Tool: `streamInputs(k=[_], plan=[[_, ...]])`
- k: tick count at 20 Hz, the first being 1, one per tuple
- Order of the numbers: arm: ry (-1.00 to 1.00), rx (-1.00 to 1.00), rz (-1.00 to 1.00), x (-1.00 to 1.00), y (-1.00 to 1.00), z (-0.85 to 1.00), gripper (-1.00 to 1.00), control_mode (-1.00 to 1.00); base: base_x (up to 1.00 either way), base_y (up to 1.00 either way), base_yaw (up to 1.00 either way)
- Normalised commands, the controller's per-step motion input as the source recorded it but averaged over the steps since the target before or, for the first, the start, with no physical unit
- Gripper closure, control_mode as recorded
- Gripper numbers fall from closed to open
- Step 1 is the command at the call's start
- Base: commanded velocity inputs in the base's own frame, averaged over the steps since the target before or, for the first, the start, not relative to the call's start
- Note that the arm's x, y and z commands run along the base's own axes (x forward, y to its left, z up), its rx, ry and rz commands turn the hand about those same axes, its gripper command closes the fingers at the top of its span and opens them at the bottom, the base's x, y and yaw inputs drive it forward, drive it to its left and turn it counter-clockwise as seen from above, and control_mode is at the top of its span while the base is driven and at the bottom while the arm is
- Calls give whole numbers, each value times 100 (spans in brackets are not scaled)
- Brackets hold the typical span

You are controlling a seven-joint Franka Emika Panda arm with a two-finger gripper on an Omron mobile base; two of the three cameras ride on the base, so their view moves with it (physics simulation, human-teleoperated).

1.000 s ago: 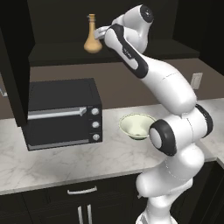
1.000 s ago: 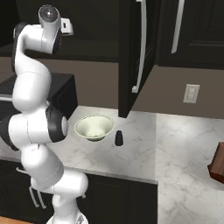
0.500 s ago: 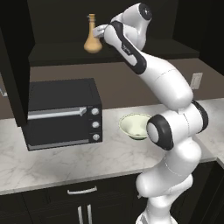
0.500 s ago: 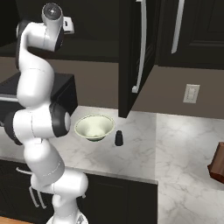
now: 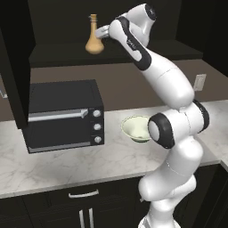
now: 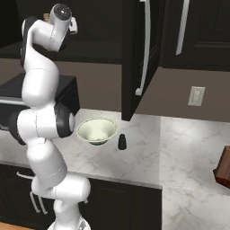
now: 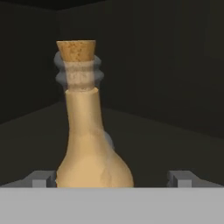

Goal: Retrieve the bottle and the shaker from the cabinet and place them next to the mixing bowl on the counter. Then add garlic from the fridge to the mixing bowl.

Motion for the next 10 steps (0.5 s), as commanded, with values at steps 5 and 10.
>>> streamInputs(k=[5, 10], plan=[[0, 0, 2, 14, 1, 0, -100, -100, 0, 0, 0], [2, 0, 0, 16, 3, 0, -100, -100, 0, 0, 0]])
